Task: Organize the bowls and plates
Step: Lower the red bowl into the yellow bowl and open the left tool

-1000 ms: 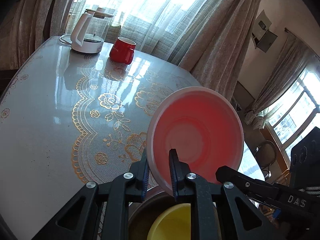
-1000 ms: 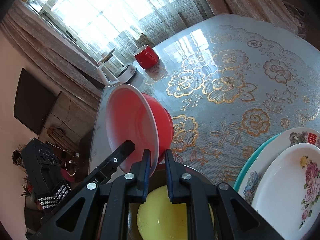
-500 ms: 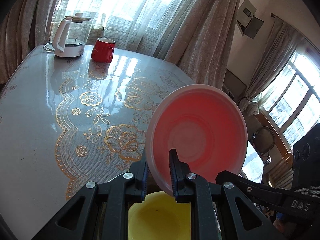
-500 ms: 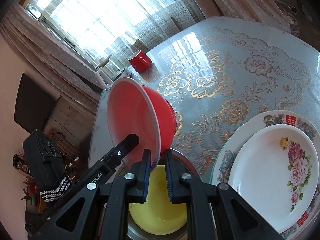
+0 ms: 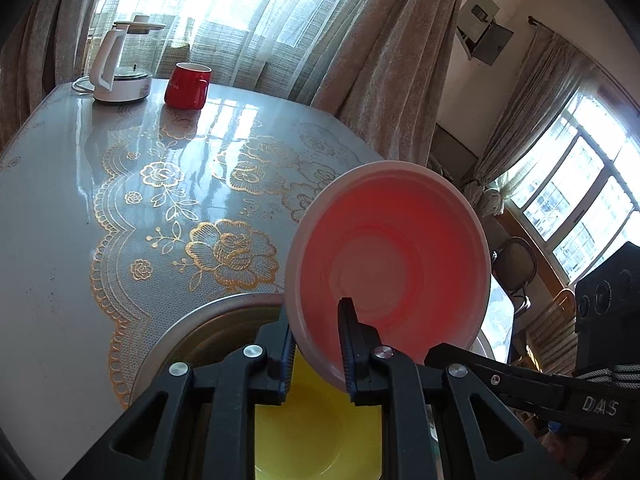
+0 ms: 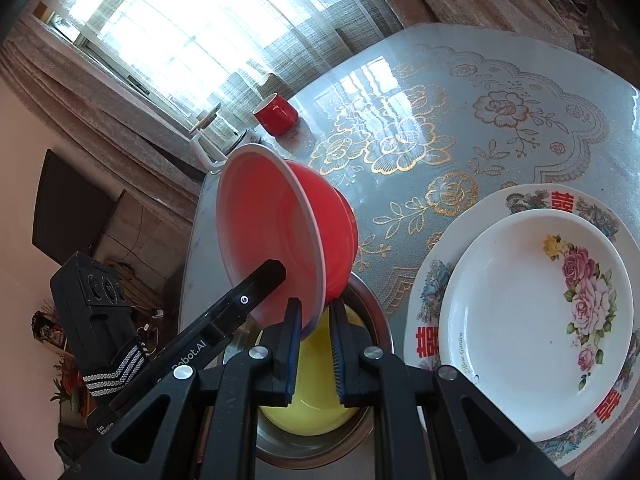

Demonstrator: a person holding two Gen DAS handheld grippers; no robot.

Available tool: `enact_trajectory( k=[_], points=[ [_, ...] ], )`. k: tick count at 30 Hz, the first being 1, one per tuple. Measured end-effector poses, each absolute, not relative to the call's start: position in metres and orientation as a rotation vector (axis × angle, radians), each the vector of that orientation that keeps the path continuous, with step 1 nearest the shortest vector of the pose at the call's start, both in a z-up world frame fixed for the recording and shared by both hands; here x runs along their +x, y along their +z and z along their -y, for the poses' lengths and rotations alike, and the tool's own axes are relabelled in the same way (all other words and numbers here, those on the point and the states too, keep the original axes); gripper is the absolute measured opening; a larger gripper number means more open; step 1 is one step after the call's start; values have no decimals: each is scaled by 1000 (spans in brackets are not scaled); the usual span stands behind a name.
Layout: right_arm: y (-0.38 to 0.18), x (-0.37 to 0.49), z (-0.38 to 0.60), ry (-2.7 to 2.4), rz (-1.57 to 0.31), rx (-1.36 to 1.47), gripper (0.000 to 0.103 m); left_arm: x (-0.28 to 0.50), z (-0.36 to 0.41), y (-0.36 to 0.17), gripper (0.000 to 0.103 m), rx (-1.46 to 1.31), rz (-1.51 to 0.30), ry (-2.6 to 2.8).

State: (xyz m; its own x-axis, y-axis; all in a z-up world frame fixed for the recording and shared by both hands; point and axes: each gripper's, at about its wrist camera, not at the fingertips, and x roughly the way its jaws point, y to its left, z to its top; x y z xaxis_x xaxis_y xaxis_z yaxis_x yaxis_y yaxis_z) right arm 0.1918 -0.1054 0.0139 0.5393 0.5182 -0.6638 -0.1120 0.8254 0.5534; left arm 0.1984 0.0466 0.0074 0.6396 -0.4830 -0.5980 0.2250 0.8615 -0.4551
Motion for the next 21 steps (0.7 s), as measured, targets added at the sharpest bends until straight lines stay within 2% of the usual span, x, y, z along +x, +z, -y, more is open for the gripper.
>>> enact_trajectory(
  k=[21],
  points=[
    [-16,165,82,546,-1074,517,14,129,-63,-12,19,-422,-862,-286]
  ],
)
